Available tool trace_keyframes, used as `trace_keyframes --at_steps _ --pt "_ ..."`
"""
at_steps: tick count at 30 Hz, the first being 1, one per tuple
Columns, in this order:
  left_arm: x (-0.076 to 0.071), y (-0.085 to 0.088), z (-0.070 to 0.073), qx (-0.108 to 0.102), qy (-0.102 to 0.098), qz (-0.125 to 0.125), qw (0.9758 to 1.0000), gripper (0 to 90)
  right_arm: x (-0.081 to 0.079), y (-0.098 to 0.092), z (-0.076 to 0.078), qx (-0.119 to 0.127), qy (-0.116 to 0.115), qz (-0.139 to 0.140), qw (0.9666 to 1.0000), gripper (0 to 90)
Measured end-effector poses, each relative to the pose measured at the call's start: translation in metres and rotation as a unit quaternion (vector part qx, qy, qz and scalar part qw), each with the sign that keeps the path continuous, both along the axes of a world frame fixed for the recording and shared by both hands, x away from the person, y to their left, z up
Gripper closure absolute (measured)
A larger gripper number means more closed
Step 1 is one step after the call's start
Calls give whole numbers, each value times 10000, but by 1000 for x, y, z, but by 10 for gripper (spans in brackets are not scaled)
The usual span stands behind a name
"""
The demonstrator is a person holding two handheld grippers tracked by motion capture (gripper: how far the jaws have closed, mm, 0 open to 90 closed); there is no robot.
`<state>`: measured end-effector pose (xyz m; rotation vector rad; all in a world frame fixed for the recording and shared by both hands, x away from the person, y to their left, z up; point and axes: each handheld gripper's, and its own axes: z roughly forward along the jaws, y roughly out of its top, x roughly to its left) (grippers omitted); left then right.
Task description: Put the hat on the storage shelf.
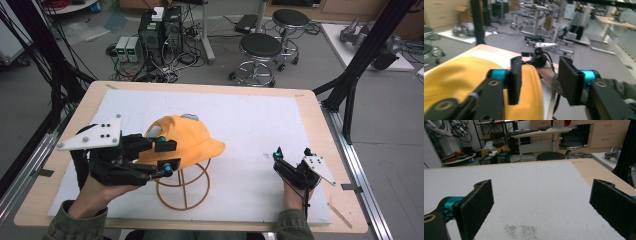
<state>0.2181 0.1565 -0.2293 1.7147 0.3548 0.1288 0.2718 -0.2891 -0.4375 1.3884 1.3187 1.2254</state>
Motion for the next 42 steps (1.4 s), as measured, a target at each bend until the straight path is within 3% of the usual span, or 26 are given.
trace_keyframes --at_steps 2,13,23,34,38,42 --pt "1 5 1 -46 -7 112 9999 523 0 0 0 11 5 6 10000 44" --pt "3 26 2 -208 -179 754 9968 249 0 1 0 44 32 -2 10000 43" --pt "6 51 1 -404 -224 1311 9903 218 0 1 0 36 27 -2 10000 43" --pt "9 83 -10 -494 -248 1927 9797 210 0 0 0 -10 7 -53 10000 43" --pt "10 94 -17 -496 -235 2185 9743 208 -1 0 0 1 23 -82 10000 44" --pt "13 108 -25 -532 -198 2504 9665 209 -1 1 0 -9 15 -80 10000 43"
